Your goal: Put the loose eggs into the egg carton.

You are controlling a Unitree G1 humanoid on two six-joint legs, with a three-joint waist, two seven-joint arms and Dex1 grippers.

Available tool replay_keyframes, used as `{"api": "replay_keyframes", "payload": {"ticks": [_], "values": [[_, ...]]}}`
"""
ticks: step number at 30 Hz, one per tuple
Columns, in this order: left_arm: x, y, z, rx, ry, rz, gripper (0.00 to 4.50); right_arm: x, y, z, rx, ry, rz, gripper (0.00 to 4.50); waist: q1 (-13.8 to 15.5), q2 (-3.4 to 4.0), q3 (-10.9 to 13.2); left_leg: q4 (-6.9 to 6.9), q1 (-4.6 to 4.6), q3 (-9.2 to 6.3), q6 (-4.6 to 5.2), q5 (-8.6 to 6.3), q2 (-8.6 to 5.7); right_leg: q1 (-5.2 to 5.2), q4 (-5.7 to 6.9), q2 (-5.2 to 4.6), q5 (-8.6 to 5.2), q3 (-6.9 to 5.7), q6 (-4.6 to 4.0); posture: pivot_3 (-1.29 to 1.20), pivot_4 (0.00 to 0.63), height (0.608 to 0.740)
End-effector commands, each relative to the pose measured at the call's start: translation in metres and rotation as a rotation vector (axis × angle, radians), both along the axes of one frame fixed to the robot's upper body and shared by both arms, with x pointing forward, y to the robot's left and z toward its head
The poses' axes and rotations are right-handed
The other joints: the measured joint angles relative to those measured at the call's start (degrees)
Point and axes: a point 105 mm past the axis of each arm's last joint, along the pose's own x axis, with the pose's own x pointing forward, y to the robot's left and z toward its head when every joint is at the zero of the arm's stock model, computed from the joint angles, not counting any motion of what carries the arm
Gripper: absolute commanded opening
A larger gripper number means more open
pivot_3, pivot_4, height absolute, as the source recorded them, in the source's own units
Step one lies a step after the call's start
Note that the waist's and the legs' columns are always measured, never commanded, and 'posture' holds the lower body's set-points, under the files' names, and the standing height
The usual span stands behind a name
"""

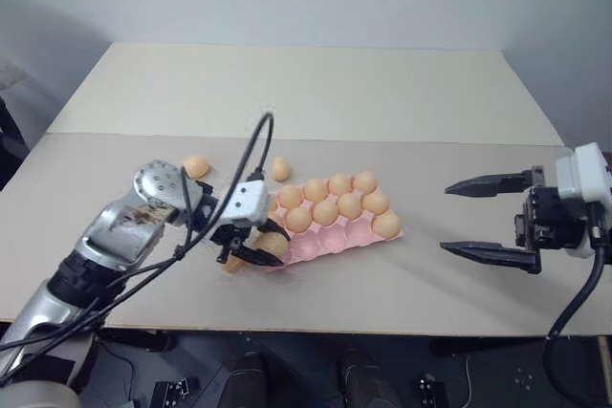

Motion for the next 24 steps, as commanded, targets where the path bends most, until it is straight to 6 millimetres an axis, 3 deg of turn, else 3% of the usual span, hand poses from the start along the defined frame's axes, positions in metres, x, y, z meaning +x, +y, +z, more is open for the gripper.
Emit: {"api": "replay_keyframes", "payload": {"ticks": [1, 2, 5, 10, 17, 21, 24], "values": [[0.006, -0.005, -0.001, 0.006, -0.027, 0.037, 2.15, -0.007, 0.002, 0.014, 0.008, -0.077, 0.008, 4.5, 0.03, 0.0, 0.0, 0.0, 0.0, 0.0, 0.0, 0.0, 0.0, 0.0, 0.0, 0.0, 0.0, 0.0, 0.0, 0.0, 0.15, 0.74], [0.007, -0.006, -0.002, 0.015, -0.037, 0.043, 2.15, -0.007, 0.002, 0.015, 0.008, -0.081, 0.007, 4.5, 0.04, 0.0, 0.0, 0.0, 0.01, 0.0, 0.0, 0.0, 0.0, 0.01, 0.0, 0.0, 0.0, 0.0, 0.0, 0.0, 0.15, 0.74], [0.007, -0.008, 0.0, -0.002, -0.023, 0.052, 2.85, -0.009, 0.002, 0.017, 0.012, -0.086, 0.003, 4.5, -0.02, 0.0, 0.0, 0.0, 0.01, -0.01, 0.0, 0.0, 0.0, 0.01, 0.0, 0.0, 0.0, 0.0, 0.0, 0.0, 0.15, 0.74], [0.007, -0.002, 0.009, -0.003, -0.042, 0.08, 4.42, -0.009, 0.003, 0.017, 0.016, -0.089, 0.005, 4.5, -0.09, 0.0, 0.0, 0.0, 0.02, -0.01, 0.01, 0.0, 0.0, 0.0, 0.01, 0.0, 0.0, 0.0, 0.0, 0.0, 0.15, 0.74], [0.01, 0.023, 0.045, -0.112, -0.07, 0.191, 4.49, -0.005, 0.006, 0.016, 0.031, -0.089, 0.024, 4.5, -0.22, 0.0, 0.0, 0.0, 0.03, -0.01, 0.01, -0.01, 0.01, 0.0, 0.01, 0.0, 0.0, -0.01, 0.0, 0.0, 0.15, 0.74], [0.007, 0.055, 0.078, -0.264, -0.054, 0.322, 4.49, 0.002, 0.006, 0.013, 0.032, -0.08, 0.041, 4.5, -0.52, 0.0, 0.0, 0.0, 0.04, -0.01, 0.02, -0.01, 0.02, 0.0, 0.01, 0.01, -0.01, -0.01, 0.0, 0.0, 0.15, 0.74], [-0.001, 0.093, 0.086, -0.292, -0.091, 0.464, 4.49, 0.012, 0.011, 0.012, 0.045, -0.093, 0.06, 4.5, -0.82, 0.02, 0.01, -0.02, 0.08, -0.02, 0.05, -0.03, 0.04, 0.0, 0.03, 0.02, -0.01, -0.02, 0.0, 0.0, 0.15, 0.74]]}}
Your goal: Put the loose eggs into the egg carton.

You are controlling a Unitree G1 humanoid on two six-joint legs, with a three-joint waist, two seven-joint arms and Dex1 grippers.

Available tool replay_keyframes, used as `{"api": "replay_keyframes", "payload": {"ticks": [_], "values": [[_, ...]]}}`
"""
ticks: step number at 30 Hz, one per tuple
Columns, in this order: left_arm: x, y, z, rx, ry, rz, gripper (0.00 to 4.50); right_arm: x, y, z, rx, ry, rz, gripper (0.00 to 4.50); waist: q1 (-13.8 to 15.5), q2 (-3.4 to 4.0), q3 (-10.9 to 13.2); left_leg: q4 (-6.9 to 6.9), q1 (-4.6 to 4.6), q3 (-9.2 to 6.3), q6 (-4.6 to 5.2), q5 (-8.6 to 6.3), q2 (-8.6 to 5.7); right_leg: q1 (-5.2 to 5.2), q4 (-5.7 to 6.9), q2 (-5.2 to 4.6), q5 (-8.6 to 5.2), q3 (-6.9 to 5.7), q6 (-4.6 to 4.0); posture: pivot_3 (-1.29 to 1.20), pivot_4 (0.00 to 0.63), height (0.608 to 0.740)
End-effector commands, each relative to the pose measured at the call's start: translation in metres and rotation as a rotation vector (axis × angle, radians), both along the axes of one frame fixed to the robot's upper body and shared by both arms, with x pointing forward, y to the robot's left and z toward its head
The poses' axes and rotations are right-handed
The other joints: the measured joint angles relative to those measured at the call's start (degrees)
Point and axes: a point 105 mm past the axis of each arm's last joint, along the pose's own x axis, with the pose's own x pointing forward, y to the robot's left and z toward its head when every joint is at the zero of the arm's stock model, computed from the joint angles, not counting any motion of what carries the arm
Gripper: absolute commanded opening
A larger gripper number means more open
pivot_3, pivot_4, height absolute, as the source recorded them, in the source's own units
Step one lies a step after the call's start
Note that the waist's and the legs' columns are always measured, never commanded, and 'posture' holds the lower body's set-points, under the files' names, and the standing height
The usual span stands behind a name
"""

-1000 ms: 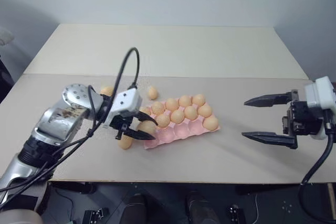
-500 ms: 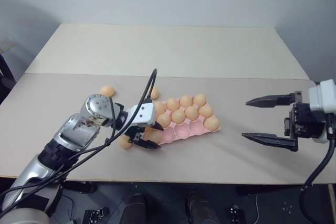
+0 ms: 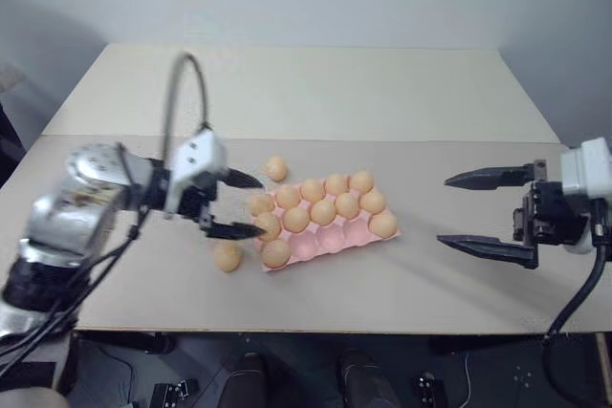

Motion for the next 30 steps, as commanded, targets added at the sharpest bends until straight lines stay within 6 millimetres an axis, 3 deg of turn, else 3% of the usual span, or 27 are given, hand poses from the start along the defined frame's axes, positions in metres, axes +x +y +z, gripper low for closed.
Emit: {"api": "replay_keyframes", "payload": {"ticks": [1, 5, 11, 15, 26, 30], "values": [[-0.012, 0.038, 0.017, -0.032, -0.06, 0.147, 4.49, 0.009, 0.006, 0.006, 0.015, -0.067, 0.026, 4.5, -0.46, 0.02, 0.01, -0.02, 0.02, 0.01, 0.01, 0.0, 0.01, -0.02, -0.01, 0.01, 0.0, 0.02, 0.0, 0.0, 0.15, 0.74], [-0.029, 0.069, 0.018, -0.097, -0.145, 0.295, 4.49, 0.024, 0.01, 0.009, 0.049, -0.101, -0.004, 4.5, -0.29, 0.03, 0.02, -0.04, -0.01, 0.01, 0.0, 0.0, 0.02, -0.02, -0.01, -0.02, 0.0, 0.0, 0.0, 0.0, 0.15, 0.74], [-0.082, 0.109, 0.002, -0.144, -0.118, 0.452, 4.49, 0.03, 0.009, 0.006, 0.051, -0.099, -0.02, 4.5, 0.4, 0.03, 0.02, -0.04, -0.05, 0.04, -0.01, -0.01, 0.02, -0.05, -0.05, -0.06, 0.0, -0.01, -0.01, 0.0, 0.15, 0.74], [-0.103, 0.118, -0.011, -0.145, -0.095, 0.519, 4.49, 0.029, 0.008, 0.004, 0.051, -0.094, -0.028, 4.5, 0.6, 0.02, 0.02, -0.06, 0.03, 0.06, -0.01, -0.01, 0.03, 0.0, -0.05, -0.07, 0.0, -0.01, -0.01, 0.0, 0.15, 0.74], [-0.089, 0.111, -0.011, -0.16, -0.115, 0.532, 4.49, 0.028, 0.005, 0.006, 0.053, -0.094, -0.046, 4.5, 0.48, 0.02, 0.01, -0.1, 0.35, 0.04, -0.02, -0.03, 0.03, 0.37, -0.15, -0.05, 0.0, -0.03, -0.01, 0.0, 0.15, 0.74], [-0.06, 0.115, -0.004, -0.169, -0.13, 0.622, 4.49, 0.028, 0.006, 0.006, 0.053, -0.1, -0.057, 4.5, 0.65, 0.0, 0.02, -0.1, 0.37, 0.0, -0.02, -0.03, 0.03, 0.41, -0.14, -0.05, 0.0, -0.07, -0.01, 0.0, 0.15, 0.74]]}}
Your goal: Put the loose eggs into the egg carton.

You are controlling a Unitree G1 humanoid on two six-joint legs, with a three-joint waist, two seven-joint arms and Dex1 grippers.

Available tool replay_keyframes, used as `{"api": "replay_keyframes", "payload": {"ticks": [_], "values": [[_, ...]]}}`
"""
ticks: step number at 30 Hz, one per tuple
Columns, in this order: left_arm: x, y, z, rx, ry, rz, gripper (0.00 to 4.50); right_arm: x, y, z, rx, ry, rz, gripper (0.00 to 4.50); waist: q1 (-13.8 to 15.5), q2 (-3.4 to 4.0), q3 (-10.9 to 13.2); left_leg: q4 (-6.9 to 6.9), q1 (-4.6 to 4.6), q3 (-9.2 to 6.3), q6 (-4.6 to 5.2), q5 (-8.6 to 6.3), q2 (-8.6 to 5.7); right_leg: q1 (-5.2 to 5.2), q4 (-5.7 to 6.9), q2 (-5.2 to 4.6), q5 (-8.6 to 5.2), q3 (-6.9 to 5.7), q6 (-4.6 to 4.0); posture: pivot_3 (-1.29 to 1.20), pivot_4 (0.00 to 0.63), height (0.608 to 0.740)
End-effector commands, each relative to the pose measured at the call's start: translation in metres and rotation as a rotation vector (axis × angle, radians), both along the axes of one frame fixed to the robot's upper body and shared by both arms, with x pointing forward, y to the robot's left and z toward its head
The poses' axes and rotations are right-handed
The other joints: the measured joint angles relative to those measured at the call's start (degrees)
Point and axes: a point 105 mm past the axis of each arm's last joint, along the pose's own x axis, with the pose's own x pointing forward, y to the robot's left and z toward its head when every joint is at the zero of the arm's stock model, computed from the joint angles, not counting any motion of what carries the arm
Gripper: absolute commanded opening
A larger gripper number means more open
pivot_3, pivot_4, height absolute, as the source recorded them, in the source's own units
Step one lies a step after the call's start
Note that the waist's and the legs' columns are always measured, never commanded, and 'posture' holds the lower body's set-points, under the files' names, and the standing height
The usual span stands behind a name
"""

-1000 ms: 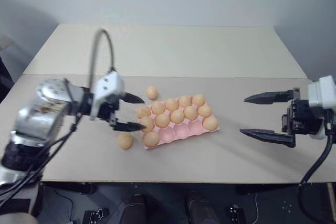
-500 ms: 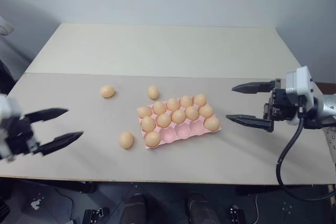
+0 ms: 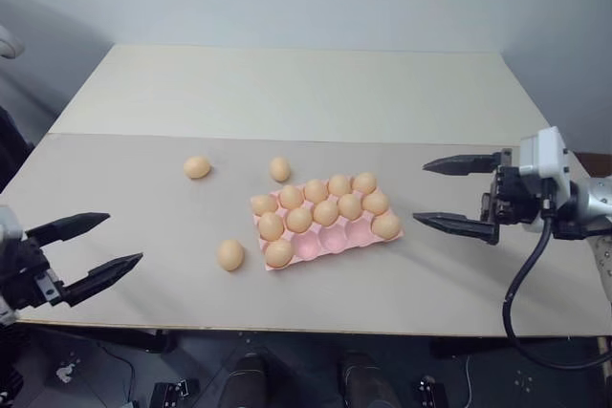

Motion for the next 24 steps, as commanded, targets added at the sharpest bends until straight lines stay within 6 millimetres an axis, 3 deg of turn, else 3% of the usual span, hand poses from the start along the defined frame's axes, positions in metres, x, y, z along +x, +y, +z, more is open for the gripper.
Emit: {"api": "replay_keyframes", "payload": {"ticks": [1, 9, 14, 19, 24], "values": [[0.025, 0.006, 0.008, 0.026, -0.004, 0.09, 4.49, -0.005, 0.001, 0.013, -0.005, -0.062, 0.001, 4.5, -0.07, -0.01, 0.0, 0.0, -0.01, -0.02, 0.0, 0.0, 0.0, 0.0, -0.01, 0.0, 0.0, -0.02, 0.0, 0.0, 0.15, 0.74], [0.115, 0.016, -0.005, 0.03, 0.034, 0.181, 4.49, -0.005, 0.005, 0.015, 0.001, -0.082, -0.008, 4.5, -0.16, 0.02, 0.0, -0.01, 0.0, -0.01, 0.01, -0.01, -0.04, 0.02, -0.03, 0.01, 0.0, -0.03, 0.01, 0.0, 0.15, 0.74], [0.16, 0.019, -0.009, 0.037, 0.046, 0.195, 4.49, -0.009, 0.006, 0.017, 0.011, -0.095, -0.014, 4.5, -0.23, 0.0, 0.01, 0.0, -0.1, -0.03, 0.01, -0.01, -0.06, -0.04, -0.04, 0.0, 0.0, -0.05, 0.01, 0.0, 0.15, 0.74], [0.186, 0.007, -0.02, 0.071, 0.077, 0.115, 4.49, -0.015, 0.005, 0.018, 0.015, -0.106, -0.034, 4.5, -0.18, 0.0, 0.0, 0.05, -0.28, -0.06, 0.01, 0.0, -0.1, -0.18, 0.02, -0.01, 0.0, -0.08, 0.01, 0.0, 0.15, 0.74], [0.199, 0.007, -0.033, 0.109, 0.114, 0.129, 4.49, -0.021, 0.005, 0.02, 0.02, -0.111, -0.048, 4.5, -0.53, 0.0, 0.01, 0.06, -0.33, -0.09, 0.02, 0.0, -0.1, -0.26, 0.05, 0.0, 0.0, -0.08, 0.01, 0.0, 0.15, 0.74]]}}
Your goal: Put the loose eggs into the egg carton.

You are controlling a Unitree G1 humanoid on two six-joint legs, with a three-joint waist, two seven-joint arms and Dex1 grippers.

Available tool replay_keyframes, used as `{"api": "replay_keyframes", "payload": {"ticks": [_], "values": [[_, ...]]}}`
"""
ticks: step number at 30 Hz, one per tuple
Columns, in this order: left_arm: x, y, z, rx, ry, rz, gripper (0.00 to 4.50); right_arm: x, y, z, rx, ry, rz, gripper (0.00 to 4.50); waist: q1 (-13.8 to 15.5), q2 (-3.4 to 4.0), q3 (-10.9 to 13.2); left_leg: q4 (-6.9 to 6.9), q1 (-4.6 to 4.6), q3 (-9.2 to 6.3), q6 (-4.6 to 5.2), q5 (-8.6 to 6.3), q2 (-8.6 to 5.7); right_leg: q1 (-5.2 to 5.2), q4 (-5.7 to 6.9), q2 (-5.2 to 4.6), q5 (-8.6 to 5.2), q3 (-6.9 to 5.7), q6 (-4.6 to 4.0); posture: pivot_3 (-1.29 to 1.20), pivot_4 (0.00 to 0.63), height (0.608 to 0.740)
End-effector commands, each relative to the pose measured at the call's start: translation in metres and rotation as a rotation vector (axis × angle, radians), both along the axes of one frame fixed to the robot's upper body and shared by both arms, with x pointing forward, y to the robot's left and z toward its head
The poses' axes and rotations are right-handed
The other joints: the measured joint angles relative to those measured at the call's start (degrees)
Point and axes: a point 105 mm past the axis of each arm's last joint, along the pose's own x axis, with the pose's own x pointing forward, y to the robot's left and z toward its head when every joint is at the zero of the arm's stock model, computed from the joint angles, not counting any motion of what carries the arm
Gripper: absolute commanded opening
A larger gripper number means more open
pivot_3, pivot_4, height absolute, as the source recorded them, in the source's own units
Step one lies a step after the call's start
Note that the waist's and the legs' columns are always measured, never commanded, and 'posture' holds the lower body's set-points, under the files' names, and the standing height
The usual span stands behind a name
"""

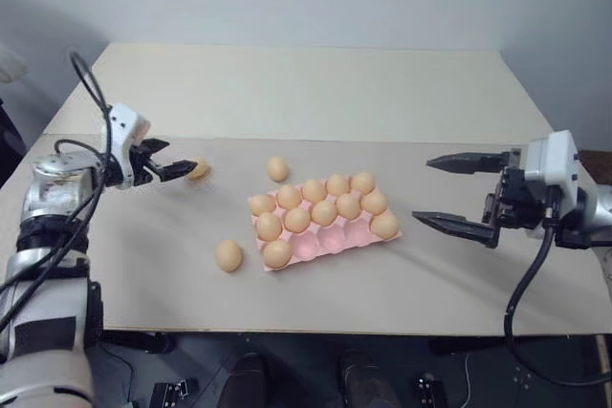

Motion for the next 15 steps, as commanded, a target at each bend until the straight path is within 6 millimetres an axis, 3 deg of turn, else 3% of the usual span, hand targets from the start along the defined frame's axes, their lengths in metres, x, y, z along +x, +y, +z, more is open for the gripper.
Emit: {"api": "replay_keyframes", "payload": {"ticks": [1, 10, 15], "values": [[0.007, 0.005, 0.004, 0.045, -0.015, 0.029, 4.49, -0.009, -0.001, 0.015, 0.007, -0.059, -0.007, 4.5, 0.07, 0.0, 0.0, 0.0, -0.01, 0.0, 0.0, 0.0, 0.0, -0.03, 0.03, 0.0, 0.0, -0.01, 0.0, 0.0, 0.15, 0.74], [0.022, -0.015, -0.004, 0.008, -0.014, 0.037, 4.49, -0.019, -0.001, 0.019, 0.023, -0.072, -0.029, 4.5, 0.38, -0.02, 0.0, 0.06, -0.11, -0.08, 0.0, 0.01, -0.03, -0.04, 0.06, -0.02, 0.01, -0.06, 0.01, 0.0, 0.15, 0.74], [0.025, -0.017, -0.013, 0.04, 0.008, 0.062, 4.49, -0.023, 0.001, 0.02, 0.031, -0.077, -0.031, 4.5, 0.13, -0.02, -0.01, 0.06, -0.1, -0.1, 0.0, 0.01, -0.03, -0.06, 0.07, -0.01, 0.01, -0.05, 0.02, 0.0, 0.15, 0.74]]}}
